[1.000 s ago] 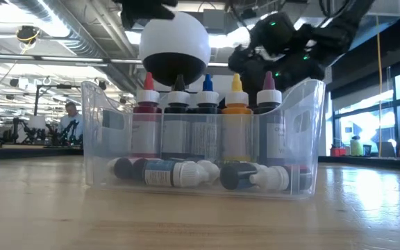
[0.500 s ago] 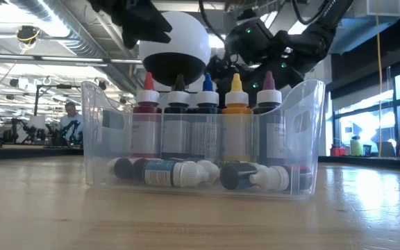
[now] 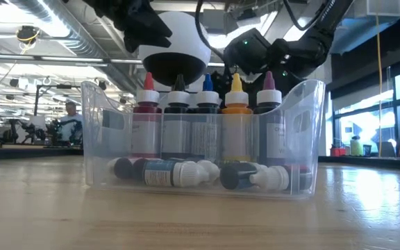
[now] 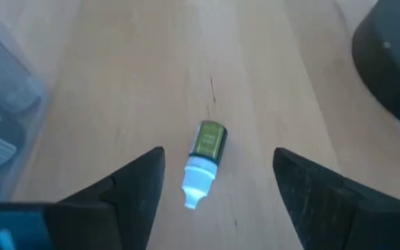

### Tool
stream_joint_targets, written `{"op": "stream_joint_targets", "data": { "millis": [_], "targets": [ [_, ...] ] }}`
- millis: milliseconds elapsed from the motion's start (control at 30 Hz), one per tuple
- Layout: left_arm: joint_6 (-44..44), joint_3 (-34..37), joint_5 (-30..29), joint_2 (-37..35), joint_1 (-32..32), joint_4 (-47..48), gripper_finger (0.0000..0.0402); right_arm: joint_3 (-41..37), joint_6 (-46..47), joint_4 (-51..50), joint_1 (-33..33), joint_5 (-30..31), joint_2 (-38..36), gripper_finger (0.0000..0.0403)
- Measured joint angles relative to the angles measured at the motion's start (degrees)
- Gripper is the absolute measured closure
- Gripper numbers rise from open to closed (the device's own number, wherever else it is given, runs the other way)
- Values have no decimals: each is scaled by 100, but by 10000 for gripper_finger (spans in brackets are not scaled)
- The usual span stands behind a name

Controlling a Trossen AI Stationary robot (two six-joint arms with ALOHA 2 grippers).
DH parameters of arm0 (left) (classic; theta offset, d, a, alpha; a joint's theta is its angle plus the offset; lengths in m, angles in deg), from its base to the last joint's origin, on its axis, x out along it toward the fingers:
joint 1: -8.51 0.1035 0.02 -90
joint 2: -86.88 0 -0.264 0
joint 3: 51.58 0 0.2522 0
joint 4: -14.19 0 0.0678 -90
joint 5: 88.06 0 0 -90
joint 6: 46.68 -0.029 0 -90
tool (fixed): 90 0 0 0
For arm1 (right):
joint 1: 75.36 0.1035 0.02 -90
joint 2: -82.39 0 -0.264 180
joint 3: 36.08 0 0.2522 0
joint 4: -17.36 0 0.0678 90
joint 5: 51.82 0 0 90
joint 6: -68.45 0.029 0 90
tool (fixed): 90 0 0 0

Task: Pick & Place food coloring
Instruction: Put the small green food coloring bottle into the transparent bin

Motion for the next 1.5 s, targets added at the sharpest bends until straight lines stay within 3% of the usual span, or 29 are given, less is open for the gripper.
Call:
{"op": "stream_joint_targets", "data": {
  "millis": [333, 700, 1067, 1300, 1500],
  "targets": [
    [20, 0, -2, 0, -7, -2, 262, -6, -6, -6, 111, -4, 324, 137],
    [13, 0, -21, 0, -7, -2, 264, -6, -34, 5, 107, -2, 340, 231],
    [18, 0, -57, 0, -11, -2, 261, -6, -170, 5, 109, 171, 339, 284],
    [157, 0, -57, 0, -11, -2, 263, -6, -182, -1, 107, 350, 341, 346],
    [166, 0, -55, 0, -11, -1, 262, -6, -164, -275, 105, 365, 123, 351]
  ]
}}
